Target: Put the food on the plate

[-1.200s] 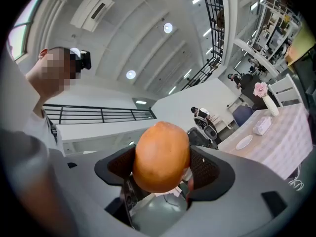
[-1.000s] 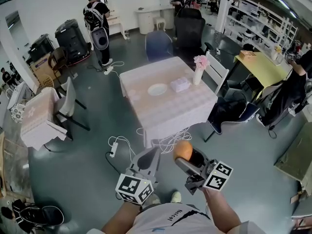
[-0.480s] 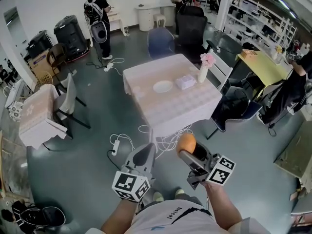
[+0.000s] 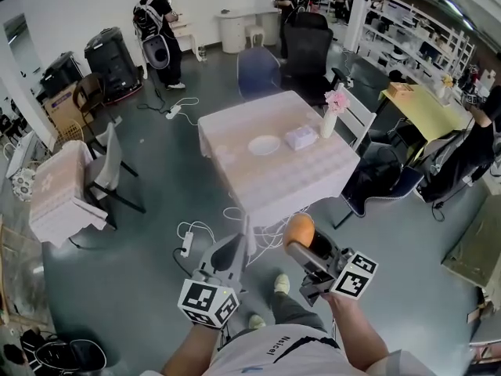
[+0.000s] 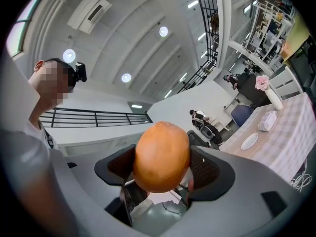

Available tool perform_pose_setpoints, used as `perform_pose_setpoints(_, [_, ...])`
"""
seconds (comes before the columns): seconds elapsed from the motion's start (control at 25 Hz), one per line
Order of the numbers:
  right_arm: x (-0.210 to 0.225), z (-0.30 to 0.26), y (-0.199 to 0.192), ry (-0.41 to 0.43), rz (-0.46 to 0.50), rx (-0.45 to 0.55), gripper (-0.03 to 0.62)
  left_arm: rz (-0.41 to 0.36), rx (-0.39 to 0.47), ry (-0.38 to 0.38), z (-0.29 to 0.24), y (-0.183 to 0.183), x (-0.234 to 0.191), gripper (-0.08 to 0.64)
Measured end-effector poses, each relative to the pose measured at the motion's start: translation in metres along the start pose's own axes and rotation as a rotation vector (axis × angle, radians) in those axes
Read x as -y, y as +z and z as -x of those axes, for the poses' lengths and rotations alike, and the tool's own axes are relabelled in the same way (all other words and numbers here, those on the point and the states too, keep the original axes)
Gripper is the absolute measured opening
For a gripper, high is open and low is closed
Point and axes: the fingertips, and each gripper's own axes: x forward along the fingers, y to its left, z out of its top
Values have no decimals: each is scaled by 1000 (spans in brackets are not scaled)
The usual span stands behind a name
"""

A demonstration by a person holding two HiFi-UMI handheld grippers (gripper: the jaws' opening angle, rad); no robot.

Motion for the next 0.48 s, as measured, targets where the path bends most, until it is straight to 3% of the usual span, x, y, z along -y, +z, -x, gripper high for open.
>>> perform_pose_setpoints(0.48, [78,-58,31,31,-39,-26,341,-1,-33,30,-80,0,-37,6])
